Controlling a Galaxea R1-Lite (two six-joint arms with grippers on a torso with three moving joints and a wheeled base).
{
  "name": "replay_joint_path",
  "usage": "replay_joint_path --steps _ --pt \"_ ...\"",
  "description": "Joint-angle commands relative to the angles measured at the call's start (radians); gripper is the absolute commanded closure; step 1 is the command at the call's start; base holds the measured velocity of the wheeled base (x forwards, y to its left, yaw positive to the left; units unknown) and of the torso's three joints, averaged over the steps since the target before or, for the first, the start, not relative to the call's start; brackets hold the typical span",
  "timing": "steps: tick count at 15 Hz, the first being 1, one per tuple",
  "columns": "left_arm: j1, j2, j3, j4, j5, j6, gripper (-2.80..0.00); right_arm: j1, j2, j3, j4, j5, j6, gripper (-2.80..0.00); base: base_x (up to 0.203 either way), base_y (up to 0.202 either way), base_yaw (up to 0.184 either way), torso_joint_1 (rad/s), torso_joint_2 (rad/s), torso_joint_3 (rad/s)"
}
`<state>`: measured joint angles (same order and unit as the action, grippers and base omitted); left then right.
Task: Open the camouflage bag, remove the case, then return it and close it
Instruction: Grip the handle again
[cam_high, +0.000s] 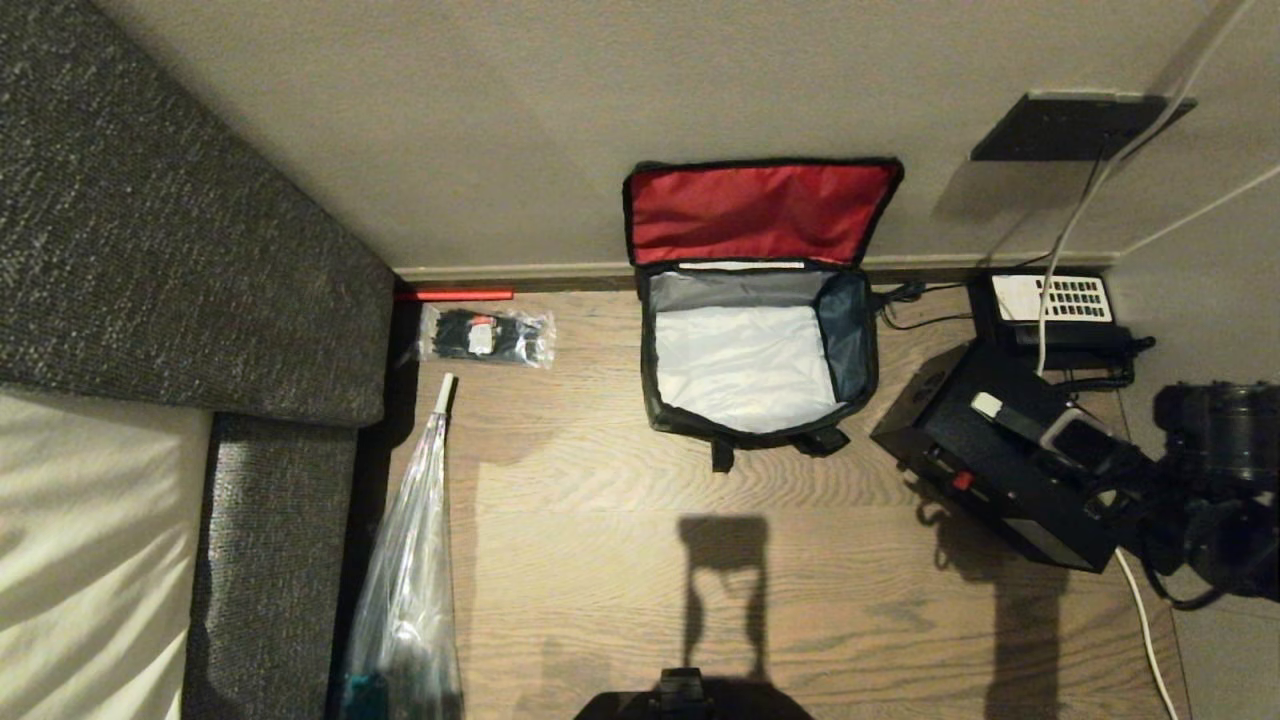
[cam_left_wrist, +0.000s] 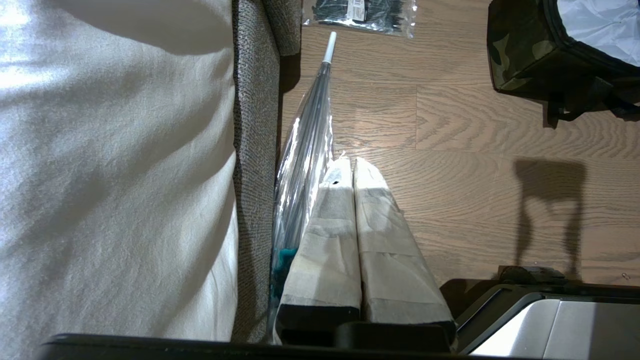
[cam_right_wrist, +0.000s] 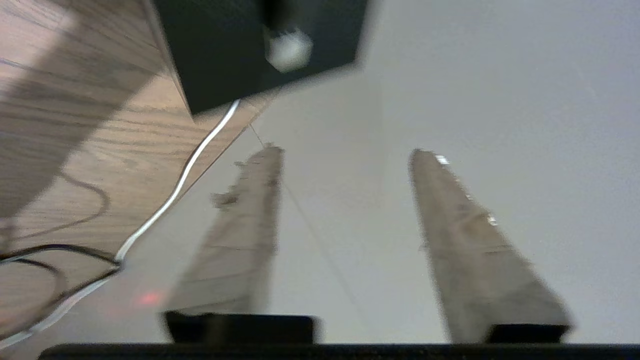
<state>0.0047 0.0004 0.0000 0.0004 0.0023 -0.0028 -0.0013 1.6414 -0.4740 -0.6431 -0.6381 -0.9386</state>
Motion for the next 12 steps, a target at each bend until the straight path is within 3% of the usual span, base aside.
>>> replay_joint_path --steps 1,4,7,8,10,11,12 --pt "0.0 -0.002 0.003 0.001 0.001 0.001 0.0 0.0 -0.348 0.053 0.114 0.008 0.085 0.0 0.0 0.0 0.0 0.0 0.0 0.0" --pt "0.001 -0.002 0.003 0.0 0.001 0.001 0.0 0.002 -0.629 0.136 0.218 0.084 0.285 0.0 0.0 0.0 0.0 0.0 0.0 0.0" --pt "0.0 -0.002 0.003 0.001 0.001 0.001 0.0 0.02 -0.954 0.183 0.47 0.136 0.442 0.0 0.0 0.0 0.0 0.0 0.0 0.0" --pt "0.0 -0.002 0.003 0.001 0.001 0.001 0.0 0.027 -1.062 0.202 0.547 0.186 0.542 0.0 0.0 0.0 0.0 0.0 0.0 0.0" --pt "0.001 -0.002 0.003 0.0 0.001 0.0 0.0 0.047 -1.199 0.257 0.647 0.331 0.906 0.0 0.0 0.0 0.0 0.0 0.0 0.0" --pt "0.001 -0.002 0.003 0.0 0.001 0.002 0.0 0.059 -1.265 0.3 0.684 0.411 1.044 0.0 0.0 0.0 0.0 0.0 0.0 0.0" --pt "0.0 -0.002 0.002 0.001 0.001 0.001 0.0 0.068 -1.32 0.367 0.708 0.481 1.108 0.0 0.0 0.0 0.0 0.0 0.0 0.0"
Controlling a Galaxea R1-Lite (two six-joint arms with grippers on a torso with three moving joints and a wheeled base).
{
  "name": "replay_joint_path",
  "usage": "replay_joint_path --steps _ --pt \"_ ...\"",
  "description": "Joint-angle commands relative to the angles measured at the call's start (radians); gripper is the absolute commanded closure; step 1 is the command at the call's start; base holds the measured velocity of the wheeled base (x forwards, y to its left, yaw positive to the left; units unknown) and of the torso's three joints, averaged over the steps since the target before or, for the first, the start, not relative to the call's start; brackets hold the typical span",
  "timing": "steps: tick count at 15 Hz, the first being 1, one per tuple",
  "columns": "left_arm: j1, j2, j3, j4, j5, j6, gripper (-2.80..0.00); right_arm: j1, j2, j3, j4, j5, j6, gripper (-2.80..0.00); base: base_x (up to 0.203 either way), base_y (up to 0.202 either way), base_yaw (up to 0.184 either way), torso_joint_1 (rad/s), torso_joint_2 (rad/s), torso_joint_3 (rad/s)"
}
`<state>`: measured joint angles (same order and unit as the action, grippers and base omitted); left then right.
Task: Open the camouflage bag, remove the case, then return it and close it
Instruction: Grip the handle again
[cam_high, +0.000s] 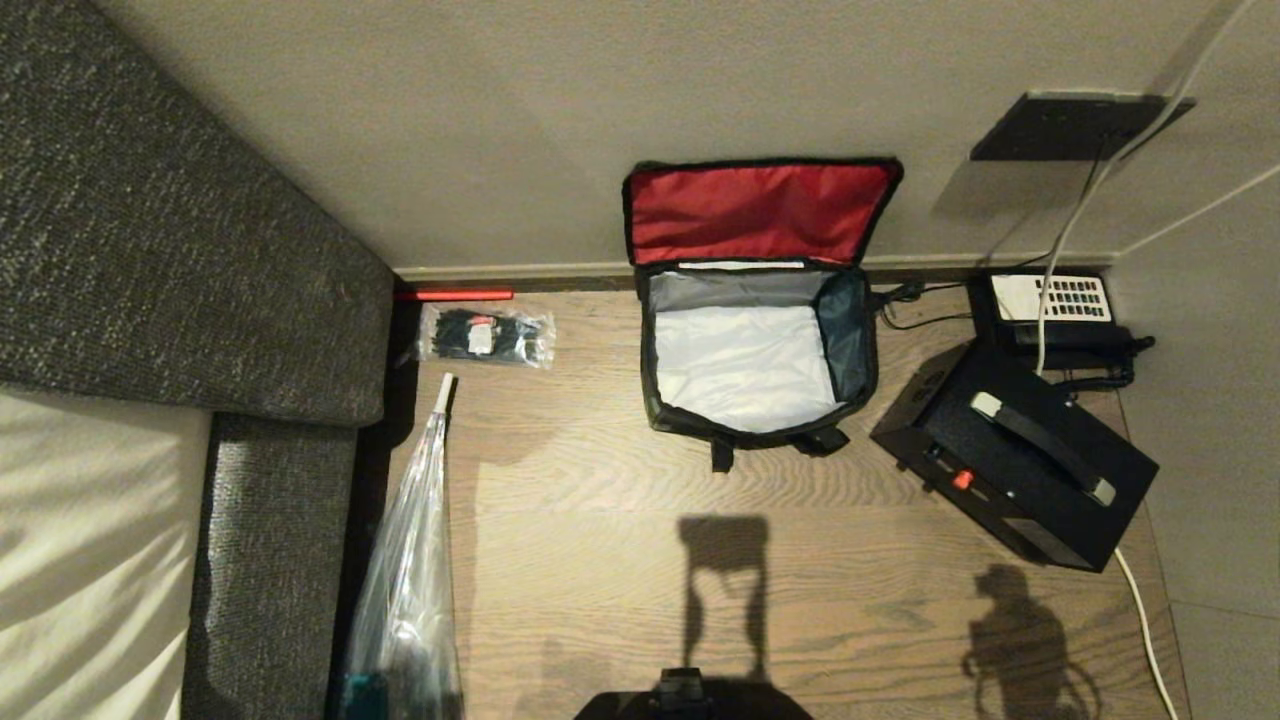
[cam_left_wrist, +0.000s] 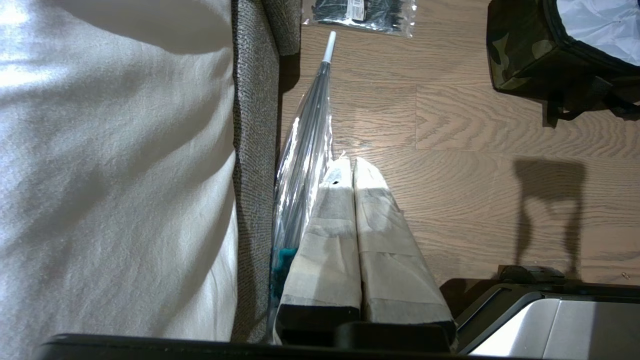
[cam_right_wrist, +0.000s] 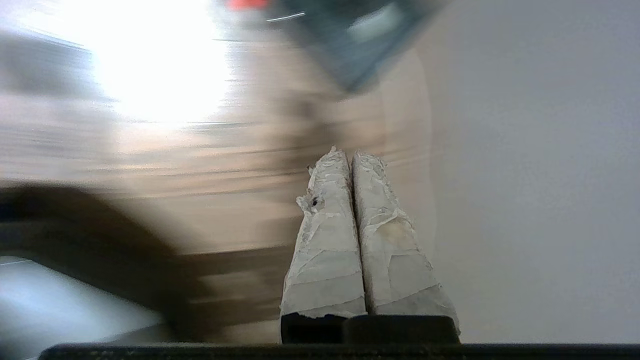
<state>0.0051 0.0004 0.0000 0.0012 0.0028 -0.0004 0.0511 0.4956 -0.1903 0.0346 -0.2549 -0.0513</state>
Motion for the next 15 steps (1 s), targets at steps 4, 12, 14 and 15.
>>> replay_joint_path --steps 4,12,14,15 --pt "0.001 -0.002 0.003 0.0 0.0 0.0 0.0 0.025 -0.208 0.15 0.011 0.234 -0.041 0.0 0.0 0.0 0.0 0.0 0.0 0.0" --pt "-0.001 -0.002 0.003 0.0 0.0 -0.001 0.0 -0.049 -0.499 0.189 -0.032 0.262 0.005 0.0 0.0 0.0 0.0 0.0 0.0 0.0" --pt "-0.001 -0.002 0.003 0.0 0.0 -0.001 0.0 -0.05 -0.499 0.19 -0.033 0.261 0.008 0.0 0.0 0.0 0.0 0.0 0.0 0.0" --pt "-0.001 -0.002 0.003 0.0 0.0 -0.001 0.0 -0.05 -0.499 0.189 -0.033 0.261 0.008 0.0 0.0 0.0 0.0 0.0 0.0 0.0"
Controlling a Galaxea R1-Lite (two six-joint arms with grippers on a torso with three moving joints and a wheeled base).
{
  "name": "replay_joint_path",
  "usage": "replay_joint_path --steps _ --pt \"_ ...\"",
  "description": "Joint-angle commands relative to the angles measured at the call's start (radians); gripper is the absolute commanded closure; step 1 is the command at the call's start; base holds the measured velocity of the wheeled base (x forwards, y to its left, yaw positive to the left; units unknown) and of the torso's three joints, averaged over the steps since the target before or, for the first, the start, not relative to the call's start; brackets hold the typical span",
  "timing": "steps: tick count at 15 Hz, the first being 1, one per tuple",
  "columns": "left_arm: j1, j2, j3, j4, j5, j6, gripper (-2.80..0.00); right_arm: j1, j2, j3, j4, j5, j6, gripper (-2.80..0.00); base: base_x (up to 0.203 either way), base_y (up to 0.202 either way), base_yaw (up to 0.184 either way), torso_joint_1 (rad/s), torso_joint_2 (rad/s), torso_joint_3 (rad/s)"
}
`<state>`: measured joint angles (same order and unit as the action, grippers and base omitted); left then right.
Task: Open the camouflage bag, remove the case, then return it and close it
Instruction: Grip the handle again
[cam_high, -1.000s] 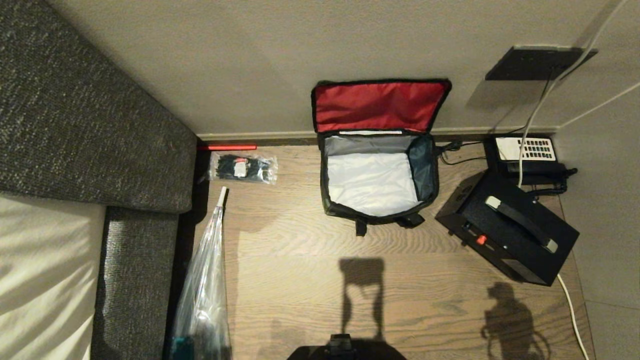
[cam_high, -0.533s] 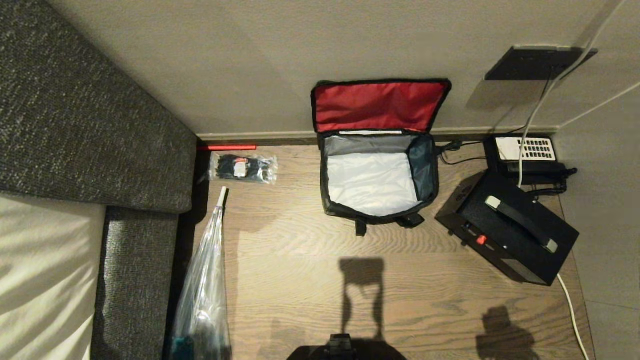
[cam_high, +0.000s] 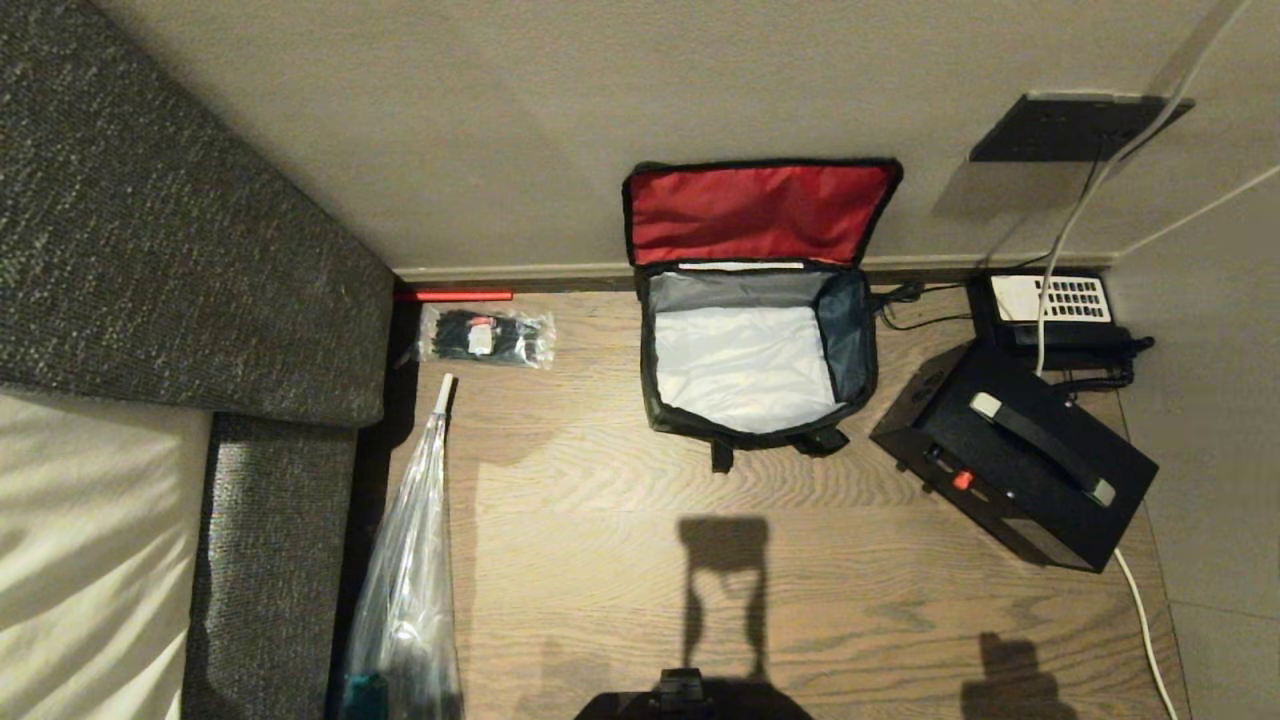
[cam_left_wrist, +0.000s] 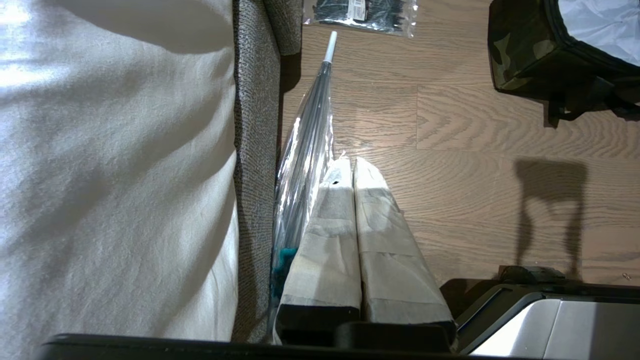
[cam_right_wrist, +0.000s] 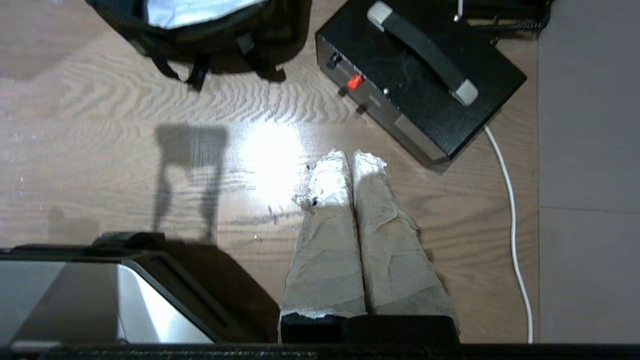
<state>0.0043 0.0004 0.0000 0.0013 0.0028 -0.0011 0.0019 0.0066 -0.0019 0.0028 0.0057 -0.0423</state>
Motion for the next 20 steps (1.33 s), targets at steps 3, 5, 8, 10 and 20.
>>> replay_joint_path --steps 3,5,8,10,20 --pt "0.0 -0.002 0.002 -0.001 0.0 0.0 0.0 0.0 -0.01 0.002 -0.001 -0.001 -0.001 0.0 0.0 0.0 0.0 0.0 0.0 0.0" --pt "0.002 -0.002 0.002 0.0 0.0 0.0 0.0 0.0 -0.01 0.0 -0.001 0.0 -0.001 0.0 0.0 0.0 0.0 0.0 0.0 0.0" --pt "0.0 -0.002 0.003 -0.001 0.0 0.0 0.0 0.0 -0.01 0.0 -0.001 0.0 -0.001 0.0 0.0 0.0 0.0 0.0 0.0 0.0" --pt "0.002 -0.002 0.003 0.0 0.0 0.0 0.0 0.0 -0.01 0.0 -0.001 0.0 -0.001 0.0 0.0 0.0 0.0 0.0 0.0 0.0" --pt "0.0 -0.002 0.003 -0.001 0.0 0.0 0.0 0.0 -0.01 0.001 -0.001 0.0 -0.001 0.0 0.0 0.0 0.0 0.0 0.0 0.0"
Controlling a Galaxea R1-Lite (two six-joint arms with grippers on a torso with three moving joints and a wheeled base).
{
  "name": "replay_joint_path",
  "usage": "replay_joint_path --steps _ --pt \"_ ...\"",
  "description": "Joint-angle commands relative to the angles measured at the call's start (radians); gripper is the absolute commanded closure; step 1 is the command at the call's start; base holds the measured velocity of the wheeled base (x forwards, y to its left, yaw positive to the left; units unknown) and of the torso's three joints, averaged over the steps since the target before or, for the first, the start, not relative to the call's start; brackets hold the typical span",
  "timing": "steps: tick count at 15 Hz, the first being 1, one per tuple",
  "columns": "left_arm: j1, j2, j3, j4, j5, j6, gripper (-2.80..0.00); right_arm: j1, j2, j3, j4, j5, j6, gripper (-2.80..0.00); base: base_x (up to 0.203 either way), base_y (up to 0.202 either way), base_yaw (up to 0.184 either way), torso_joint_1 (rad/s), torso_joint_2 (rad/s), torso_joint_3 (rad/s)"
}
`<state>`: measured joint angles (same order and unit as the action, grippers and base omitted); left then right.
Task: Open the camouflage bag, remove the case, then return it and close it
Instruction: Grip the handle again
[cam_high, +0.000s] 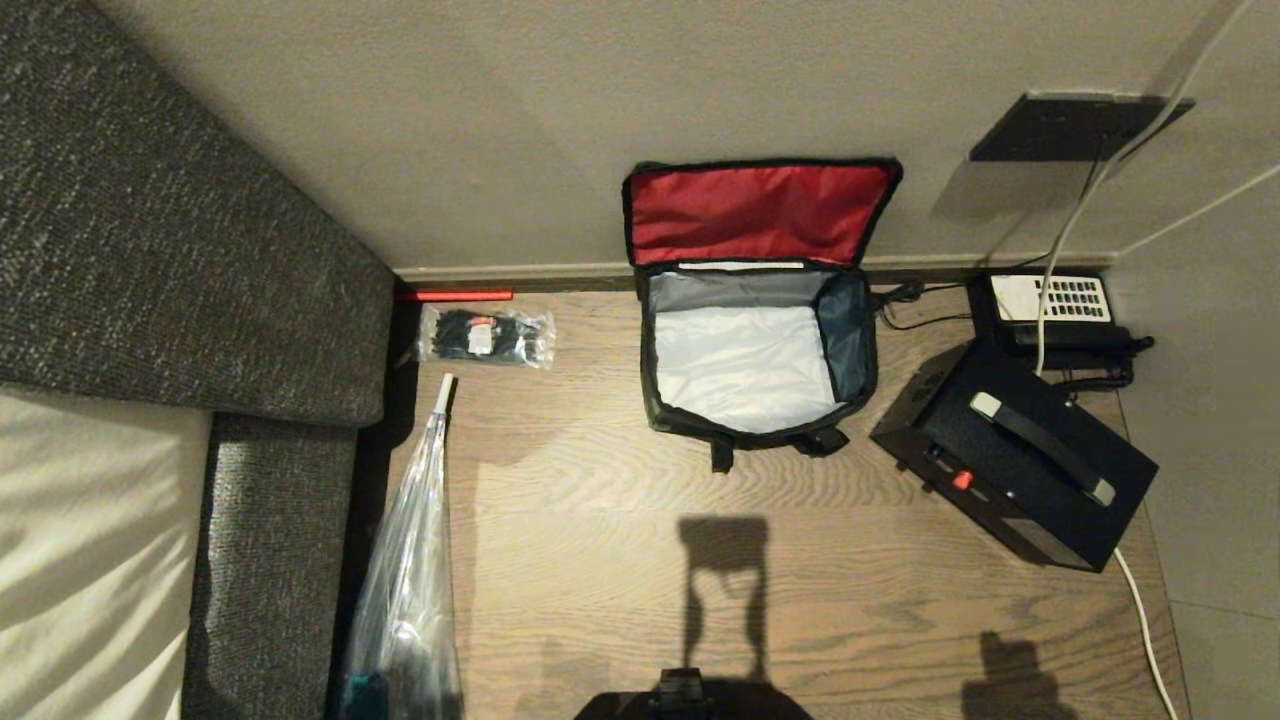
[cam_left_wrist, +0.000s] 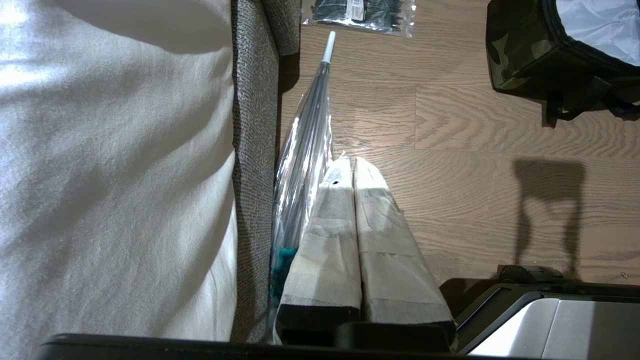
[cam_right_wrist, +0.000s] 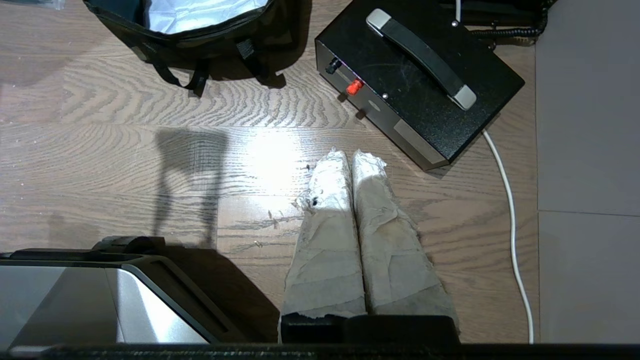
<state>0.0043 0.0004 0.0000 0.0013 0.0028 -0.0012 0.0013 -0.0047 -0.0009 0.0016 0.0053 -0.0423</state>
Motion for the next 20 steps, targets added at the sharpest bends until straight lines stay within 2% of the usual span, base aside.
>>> replay_joint_path --steps 1,10,14,20 --pt "0.0 -0.002 0.003 0.0 0.0 0.0 0.0 0.0 0.002 0.001 0.0 0.001 -0.001 0.0 0.0 0.0 0.0 0.0 0.0 0.0" --pt "0.0 -0.002 0.003 0.0 0.0 0.0 0.0 0.0 0.002 0.001 0.0 0.001 -0.001 0.0 0.0 0.0 0.0 0.0 0.0 0.0" --pt "0.0 -0.002 0.003 0.0 0.0 0.0 0.0 0.0 0.002 0.001 0.003 0.007 -0.04 0.0 0.0 0.0 0.0 0.0 0.0 0.0" --pt "0.0 -0.002 0.003 0.0 0.0 0.0 0.0 0.0 0.002 -0.005 0.015 0.004 -0.017 0.0 0.0 0.0 0.0 0.0 0.0 0.0"
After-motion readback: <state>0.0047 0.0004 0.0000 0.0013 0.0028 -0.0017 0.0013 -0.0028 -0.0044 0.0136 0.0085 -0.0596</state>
